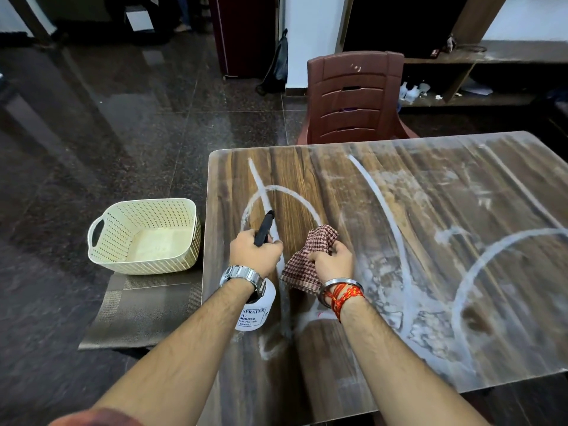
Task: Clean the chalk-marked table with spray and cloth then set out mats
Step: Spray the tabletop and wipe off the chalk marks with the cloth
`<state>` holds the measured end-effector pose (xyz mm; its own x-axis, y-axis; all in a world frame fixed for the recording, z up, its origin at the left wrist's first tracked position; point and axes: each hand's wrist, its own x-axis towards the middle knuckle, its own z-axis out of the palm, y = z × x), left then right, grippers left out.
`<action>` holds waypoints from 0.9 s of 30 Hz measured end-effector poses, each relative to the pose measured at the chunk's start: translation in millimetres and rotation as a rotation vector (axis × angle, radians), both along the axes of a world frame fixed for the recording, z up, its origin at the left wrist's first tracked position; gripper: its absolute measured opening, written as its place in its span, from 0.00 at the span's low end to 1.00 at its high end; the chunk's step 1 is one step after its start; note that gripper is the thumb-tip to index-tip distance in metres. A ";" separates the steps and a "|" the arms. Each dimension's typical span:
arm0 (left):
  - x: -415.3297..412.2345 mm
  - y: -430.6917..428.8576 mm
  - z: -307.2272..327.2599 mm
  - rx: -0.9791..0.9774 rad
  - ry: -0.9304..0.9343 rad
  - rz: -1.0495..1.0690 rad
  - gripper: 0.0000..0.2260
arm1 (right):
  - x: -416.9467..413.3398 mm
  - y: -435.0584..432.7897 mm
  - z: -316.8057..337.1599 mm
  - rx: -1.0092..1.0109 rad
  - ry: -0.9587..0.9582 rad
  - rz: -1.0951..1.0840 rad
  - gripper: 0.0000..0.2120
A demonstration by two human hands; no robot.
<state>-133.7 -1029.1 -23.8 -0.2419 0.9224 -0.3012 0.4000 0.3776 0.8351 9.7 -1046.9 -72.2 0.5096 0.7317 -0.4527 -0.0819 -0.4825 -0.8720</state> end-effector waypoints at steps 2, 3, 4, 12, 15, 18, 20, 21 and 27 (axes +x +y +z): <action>-1.7 4.6 2.1 -0.012 -0.051 -0.038 0.05 | -2.1 1.9 -2.4 -0.002 -0.001 -0.024 0.20; -2.5 6.2 2.8 -0.002 -0.067 -0.055 0.05 | -2.6 3.4 -5.2 -0.005 -0.008 -0.029 0.17; -2.7 7.0 2.8 0.005 -0.067 -0.067 0.06 | -3.2 3.8 -5.5 -0.008 -0.011 -0.030 0.15; -13.6 25.8 -7.0 -0.053 -0.033 0.010 0.06 | -15.2 20.8 -0.7 0.092 -0.116 -0.023 0.17; -14.4 24.6 -7.0 -0.073 0.003 -0.045 0.08 | -14.3 23.1 -0.5 0.121 -0.188 0.013 0.19; -19.3 34.0 -7.5 -0.095 0.008 -0.026 0.10 | -10.2 34.9 2.4 0.151 -0.332 -0.004 0.11; -24.3 40.4 -5.8 -0.120 -0.025 0.011 0.13 | -0.3 44.8 3.8 0.238 -0.460 -0.058 0.12; -26.9 42.7 -4.4 -0.122 -0.037 0.020 0.13 | 4.4 48.9 6.0 0.259 -0.546 -0.080 0.15; -32.3 49.9 -10.6 -0.070 -0.052 0.084 0.08 | -6.1 75.1 -13.7 0.242 -0.603 0.360 0.24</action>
<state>-166.0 -979.3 -34.5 -0.3001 0.8757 -0.3782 0.3208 0.4661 0.8245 3.6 -971.8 -85.9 0.3283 0.9442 0.0249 0.5719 -0.1777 -0.8008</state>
